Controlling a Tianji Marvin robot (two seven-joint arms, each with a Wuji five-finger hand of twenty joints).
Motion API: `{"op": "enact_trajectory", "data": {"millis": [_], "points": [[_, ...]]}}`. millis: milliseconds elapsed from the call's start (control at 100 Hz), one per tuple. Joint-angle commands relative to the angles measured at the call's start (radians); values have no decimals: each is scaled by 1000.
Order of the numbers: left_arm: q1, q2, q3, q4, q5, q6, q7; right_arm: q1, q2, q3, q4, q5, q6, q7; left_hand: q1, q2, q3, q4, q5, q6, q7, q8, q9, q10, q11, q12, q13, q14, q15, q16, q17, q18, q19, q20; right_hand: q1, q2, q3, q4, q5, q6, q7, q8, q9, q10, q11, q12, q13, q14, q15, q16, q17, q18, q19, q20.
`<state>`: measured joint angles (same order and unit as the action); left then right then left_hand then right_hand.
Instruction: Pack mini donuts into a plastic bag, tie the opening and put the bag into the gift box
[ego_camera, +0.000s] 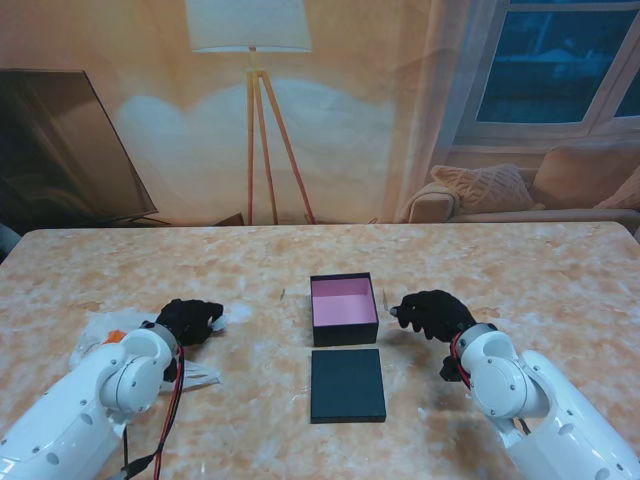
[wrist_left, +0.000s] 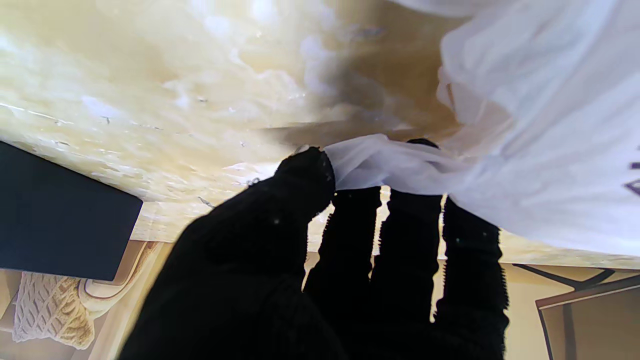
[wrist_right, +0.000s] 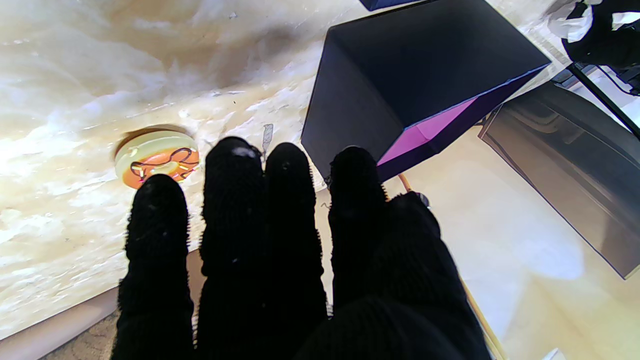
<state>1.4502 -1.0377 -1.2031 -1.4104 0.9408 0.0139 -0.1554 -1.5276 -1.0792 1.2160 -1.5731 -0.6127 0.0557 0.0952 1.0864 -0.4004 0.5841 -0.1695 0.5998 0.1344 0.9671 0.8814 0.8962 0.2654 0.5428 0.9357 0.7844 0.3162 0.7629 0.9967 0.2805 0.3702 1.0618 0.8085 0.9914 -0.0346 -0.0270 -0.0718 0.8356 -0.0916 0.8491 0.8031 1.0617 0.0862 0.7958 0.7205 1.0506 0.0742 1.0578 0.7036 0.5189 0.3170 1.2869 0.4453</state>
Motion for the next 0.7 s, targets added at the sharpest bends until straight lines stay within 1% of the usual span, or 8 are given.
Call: {"op": "enact_trajectory", "data": {"millis": [0, 40, 80, 110, 200, 370, 550, 690], "points": [[7, 1, -5, -12, -11, 0, -18, -8, -6, -3, -2, -1, -2, 13, 37, 24, -23, 19, -13, 42, 63, 11, 15, 22, 24, 15, 18, -1, 28, 28, -8, 32, 13, 7, 47, -16, 1, -11, 7, -24, 14, -6, -9, 9, 6, -6, 7, -6, 11, -16, -5, 13, 4, 9], [7, 1, -7, -12, -27, 0, -22, -8, -6, -3, -2, -2, -2, 13, 33, 17, -17, 21, -9, 53, 53, -1, 15, 25, 27, 15, 16, 2, 28, 32, -13, 35, 11, 9, 48, -17, 2, -11, 7, -24, 14, -6, -8, 9, 6, -6, 7, -4, 11, -16, -5, 13, 4, 9], [7, 1, -10, -13, -41, -1, -33, -8, -6, -3, -2, -2, -2, 13, -34, -35, 89, 15, -6, 73, 16, -27, 10, 33, 16, 18, 8, 8, 18, 42, -19, 39, 1, 15, 49, -17, 2, -11, 7, -23, 14, -6, -9, 7, 5, -6, 7, -3, 11, -16, -4, 13, 4, 9], [7, 1, -12, -13, -46, -4, -39, -8, -6, -3, -2, -2, -2, 13, -130, -118, 208, 9, -9, 82, 9, -18, 8, 30, 20, 30, 9, 4, 18, 46, -16, 41, 0, 18, 50, -17, 2, -11, 7, -24, 14, -5, -8, 8, 6, -6, 6, -3, 11, -16, -3, 13, 5, 9], [6, 1, -12, -10, -48, -7, -34, -7, -6, -3, -2, -2, -2, 13, -125, -170, 185, -15, 11, 75, 32, 1, 35, 18, 40, 36, 36, -5, 33, 49, 7, 45, 9, 21, 52, -18, 4, -10, 8, -24, 15, -5, -8, 8, 6, -6, 8, -4, 12, -16, -5, 12, 3, 9], [0, 3, -10, -4, -42, -22, -39, -7, -6, -3, -2, -2, -2, 13, -100, -261, 170, -36, -6, -12, 189, 89, 82, -52, 55, 103, 87, -68, 67, 63, 65, 25, 30, 15, 56, -17, 5, -10, 7, -24, 16, -6, -8, 8, 6, -6, 8, -4, 12, -16, -4, 14, 4, 9], [-1, 3, -6, -3, -42, -29, -39, -7, -6, -3, -2, -2, -2, 12, -102, -207, 144, -27, -30, 2, 211, 92, 56, -42, 127, 163, 82, -75, 134, 134, 57, 25, 71, 43, 57, -17, 4, -11, 7, -23, 16, -7, -8, 8, 7, -6, 8, -4, 12, -16, -5, 13, 3, 8], [1, 2, -5, -10, -47, -21, -38, -6, -6, -4, 0, 0, -2, 12, -89, -133, 77, 0, -48, 3, 110, 78, 7, -58, 341, 200, 78, -93, 272, 259, 42, 15, 94, 91, 57, -17, 3, -11, 7, -25, 17, -7, -8, 8, 7, -7, 8, -3, 12, -17, -4, 12, 4, 9]]}}
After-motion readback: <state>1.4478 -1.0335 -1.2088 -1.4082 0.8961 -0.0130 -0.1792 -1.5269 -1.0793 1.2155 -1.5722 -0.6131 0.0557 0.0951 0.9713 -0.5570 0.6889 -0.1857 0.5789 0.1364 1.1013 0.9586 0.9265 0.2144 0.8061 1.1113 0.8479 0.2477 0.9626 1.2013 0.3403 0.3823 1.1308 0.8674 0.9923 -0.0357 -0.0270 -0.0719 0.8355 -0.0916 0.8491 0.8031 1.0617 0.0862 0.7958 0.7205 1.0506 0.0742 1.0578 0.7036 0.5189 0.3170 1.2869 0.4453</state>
